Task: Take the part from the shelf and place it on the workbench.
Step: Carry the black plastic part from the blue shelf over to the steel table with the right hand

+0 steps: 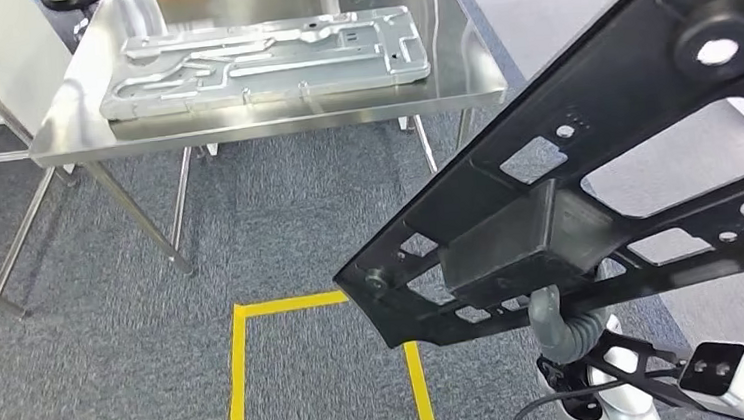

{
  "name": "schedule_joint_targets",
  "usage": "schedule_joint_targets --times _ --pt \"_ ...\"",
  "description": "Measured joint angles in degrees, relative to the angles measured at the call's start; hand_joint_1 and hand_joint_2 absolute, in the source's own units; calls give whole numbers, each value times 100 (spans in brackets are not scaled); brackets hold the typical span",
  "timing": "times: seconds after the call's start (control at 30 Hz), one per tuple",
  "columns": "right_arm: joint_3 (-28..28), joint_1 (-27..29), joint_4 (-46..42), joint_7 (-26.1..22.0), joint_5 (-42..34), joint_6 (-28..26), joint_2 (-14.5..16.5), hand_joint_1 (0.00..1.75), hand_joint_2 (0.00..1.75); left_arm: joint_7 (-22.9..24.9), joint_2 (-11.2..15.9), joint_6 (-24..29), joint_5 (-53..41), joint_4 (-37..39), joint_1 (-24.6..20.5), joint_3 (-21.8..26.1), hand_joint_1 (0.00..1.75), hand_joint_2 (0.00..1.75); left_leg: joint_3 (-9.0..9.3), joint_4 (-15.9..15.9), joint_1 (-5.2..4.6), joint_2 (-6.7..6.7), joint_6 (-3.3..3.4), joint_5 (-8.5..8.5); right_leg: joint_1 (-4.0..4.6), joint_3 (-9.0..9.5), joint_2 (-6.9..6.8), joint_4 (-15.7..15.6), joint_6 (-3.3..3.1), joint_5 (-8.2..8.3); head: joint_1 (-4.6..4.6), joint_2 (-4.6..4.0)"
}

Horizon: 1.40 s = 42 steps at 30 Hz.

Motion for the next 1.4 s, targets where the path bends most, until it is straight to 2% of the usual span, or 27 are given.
schedule_joint_targets --times 0.07,0.13,0.23,0.27,0.3,0.33,0.4,0.43,0.47,0.57,0.63,0.67,0.73,0.8,0.83,0.87,0.9,0.93,1.0,1.07,1.13,1.2,1.27,1.3,1.33,1.37,1.4 --pt "42 -21 26 3 0 -28 -3 175 175 -1 0 6 4 1 2 4 0 175 68 -55 9 -11 87 39 1 23 -7 61 72 -9 -1 0" --pt "80 -60 44 0 0 -47 -8 175 175 0 -1 9 6 1 -5 8 0 175 165 -91 30 -22 156 21 -3 -117 -15 378 115 -87 -1 0" --pt "128 -120 81 -2 -17 -105 -21 175 175 1 -1 10 2 1 -20 18 0 175 247 -107 25 -27 207 -51 -9 -775 -18 1337 157 -453 -1 0" --pt "149 -129 100 -1 -32 -126 -25 175 175 1 -1 12 1 1 -16 23 0 175 277 -107 18 -31 210 -84 -10 -966 -18 1538 162 -506 -1 0" --pt "173 -141 119 -1 -49 -144 -31 175 175 1 -1 15 2 1 -12 29 0 175 318 -107 10 -35 209 -122 -8 -1071 -18 1559 157 -446 -1 0" --pt "199 -161 137 -1 -64 -159 -38 175 175 1 -1 18 2 1 -9 37 0 175 373 -107 2 -40 204 -164 -4 -1073 -19 1378 141 -263 -1 0" --pt "258 -223 171 -1 -88 -204 -50 175 175 1 -1 21 3 1 -16 47 0 175 494 -115 -12 -46 187 -250 21 -863 -19 661 73 266 -1 0" --pt "289 -257 189 -1 -101 -226 -54 175 175 1 -1 21 3 1 -23 50 0 175 543 -122 -17 -49 169 -286 44 -777 -19 367 39 377 -1 0" --pt "320 -287 207 -1 -116 -242 -56 175 175 1 -1 21 2 1 -30 52 0 175 568 -138 -17 -48 141 -318 68 -723 -18 196 -1 420 -1 0" --pt "384 -340 249 -1 -155 -272 -62 175 175 1 1 25 1 1 -48 57 0 175 640 -79 -26 -39 51 -334 70 -625 -11 74 -89 438 -1 0" --pt "406 -373 263 -2 -163 -304 -64 175 175 1 -2 29 -1 2 -65 58 0 175 513 246 -23 -42 5 -333 31 -512 -16 15 -130 457 -1 0" --pt "412 -385 267 -2 -164 -316 -64 175 175 1 -2 31 1 2 -72 59 0 175 328 548 -12 -44 -17 -395 17 -469 -20 -4 -147 439 -1 0" --pt "416 -395 280 -2 -164 -325 -64 175 175 1 -1 32 -1 3 -68 59 0 175 -153 1247 17 -46 -67 -679 13 -413 -18 -11 -168 377 -1 0" --pt "418 -387 300 -1 -163 -324 -64 175 175 1 2 34 1 3 -50 60 0 175 -485 1538 46 -44 -101 -885 6 -333 -1 -10 -160 298 -1 0" --pt "418 -381 306 -1 -162 -323 -64 175 175 1 2 34 2 3 -44 60 0 175 -513 1400 58 -42 -114 -806 0 -277 8 -9 -148 254 -1 0" --pt "418 -374 309 -1 -162 -322 -64 175 175 1 5 34 2 3 -41 60 0 175 -461 1105 67 -40 -124 -603 -6 -211 13 -9 -130 207 -1 0" --pt "418 -366 310 -1 -161 -320 -64 175 175 1 10 33 3 3 -39 60 0 175 -360 707 74 -36 -125 -295 -11 -149 15 -10 -107 155 0 0" --pt "415 -353 309 -1 -160 -318 -64 175 175 1 16 30 2 3 -39 59 0 175 -271 370 65 -30 -110 -71 -10 -94 18 -6 -77 104 0 0" --pt "392 -306 284 -1 -144 -316 -64 175 175 10 31 17 2 3 -41 54 0 175 -170 23 40 -23 -35 165 -2 -27 20 -5 -3 31 0 0" --pt "337 -219 202 -2 -91 -308 -64 175 175 69 45 18 1 3 -44 37 0 175 -113 -2 35 -33 56 160 7 3 17 28 76 23 -1 0" --pt "252 -129 89 -3 -18 -234 -63 175 175 157 69 50 2 3 -45 -3 0 175 -15 -43 50 -44 132 155 -1 -73 6 273 129 8 0 0" --pt "171 -79 7 -4 36 -108 -54 175 175 199 114 80 2 3 -47 -55 0 175 60 -64 50 -46 187 99 -16 -397 -1 839 162 -173 0 0" --pt "100 -35 -21 -3 51 -25 -34 175 175 201 165 89 1 3 -44 -85 0 175 122 -64 35 -49 210 23 -19 -845 -1 1423 187 -463 -1 0" --pt "64 -14 -25 -2 41 -5 -23 175 175 199 185 90 0 3 -40 -91 0 175 165 -64 26 -52 215 -19 -20 -997 -2 1550 185 -530 -1 0" --pt "23 -1 -25 -2 19 8 -16 175 175 197 207 90 2 3 -37 -93 0 175 224 -64 15 -57 215 -67 -17 -1059 -2 1489 171 -475 -1 0" --pt "-17 5 -25 -2 -13 25 -12 175 175 196 220 90 3 3 -34 -94 0 175 295 -64 3 -62 212 -119 -8 -1023 -2 1237 143 -283 -1 0" --pt "-49 8 -25 -2 -45 47 -10 175 175 196 228 90 3 3 -33 -94 0 175 364 -66 -9 -66 206 -174 10 -928 -3 861 97 13 -1 0"
